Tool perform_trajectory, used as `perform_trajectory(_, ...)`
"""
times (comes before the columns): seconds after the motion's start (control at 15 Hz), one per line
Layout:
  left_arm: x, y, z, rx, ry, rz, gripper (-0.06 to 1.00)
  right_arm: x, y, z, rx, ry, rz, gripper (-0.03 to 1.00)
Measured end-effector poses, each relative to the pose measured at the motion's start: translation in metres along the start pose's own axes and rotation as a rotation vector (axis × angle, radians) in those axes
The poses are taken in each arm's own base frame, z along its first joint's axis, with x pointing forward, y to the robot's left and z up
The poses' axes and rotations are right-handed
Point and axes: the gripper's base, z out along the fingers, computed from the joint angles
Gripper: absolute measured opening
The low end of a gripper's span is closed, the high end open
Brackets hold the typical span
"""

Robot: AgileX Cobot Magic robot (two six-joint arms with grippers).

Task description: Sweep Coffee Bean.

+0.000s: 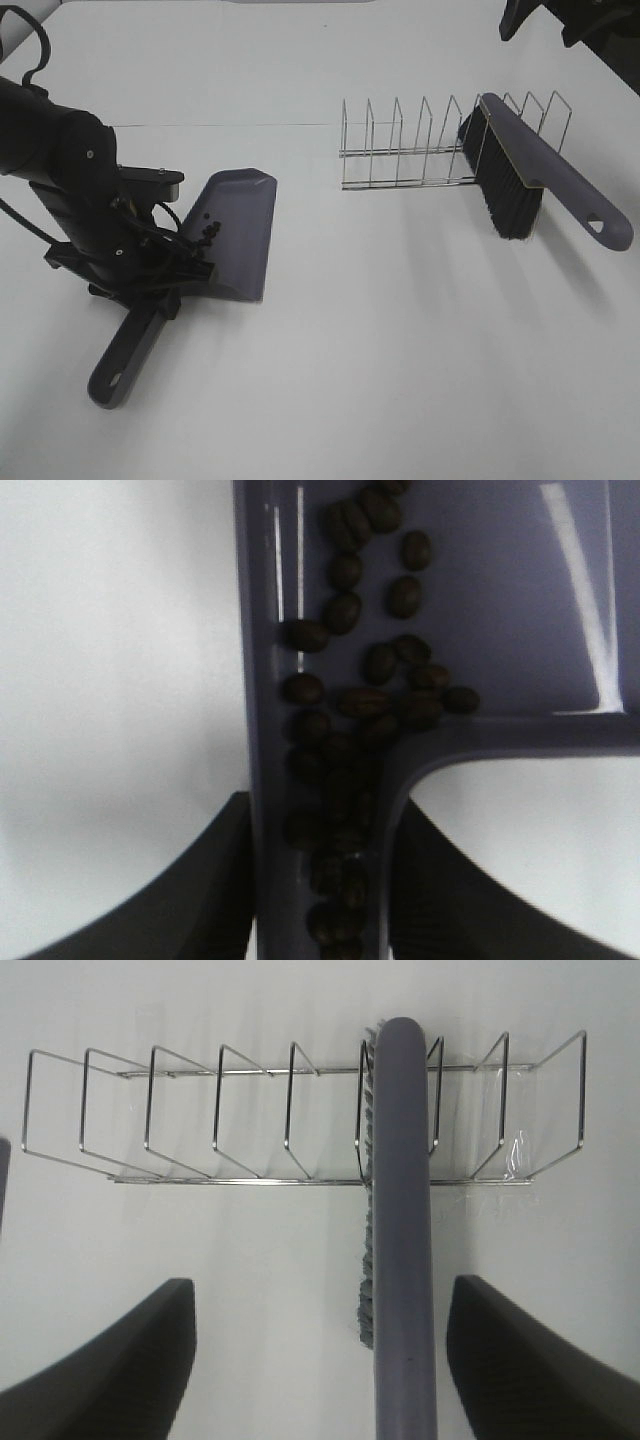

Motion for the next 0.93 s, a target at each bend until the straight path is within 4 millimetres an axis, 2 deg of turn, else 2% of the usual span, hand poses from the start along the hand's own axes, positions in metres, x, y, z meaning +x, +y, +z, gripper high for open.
perform_trajectory(0.13, -0.001, -0.001, 0.000, 0.012, -0.008, -0.017, 0.33, 0.000, 0.002, -0.015, -0.004, -0.031, -0.003, 0.61)
perform_trajectory(0.33, -0.001, -0.006, 0.000, 0.048, -0.010, -0.067, 0.58, 0.008, 0.006, -0.041, -0.022, -0.061, -0.002, 0.61)
perform_trajectory(0.47, -0.001, -0.007, -0.001, 0.052, -0.009, -0.061, 0.66, 0.020, 0.009, -0.058, -0.037, -0.063, 0.003, 0.61)
perform_trajectory(0.67, 0.002, -0.005, -0.012, 0.029, 0.014, -0.024, 0.68, 0.057, 0.011, -0.089, -0.045, -0.048, 0.009, 0.61)
perform_trajectory(0.8, 0.006, 0.002, -0.023, 0.018, 0.033, -0.028, 0.69, 0.082, 0.011, -0.098, -0.043, -0.022, 0.013, 0.61)
perform_trajectory(0.93, 0.001, 0.020, -0.048, 0.024, -0.019, -0.069, 0.69, 0.109, 0.010, -0.106, -0.041, 0.004, 0.016, 0.61)
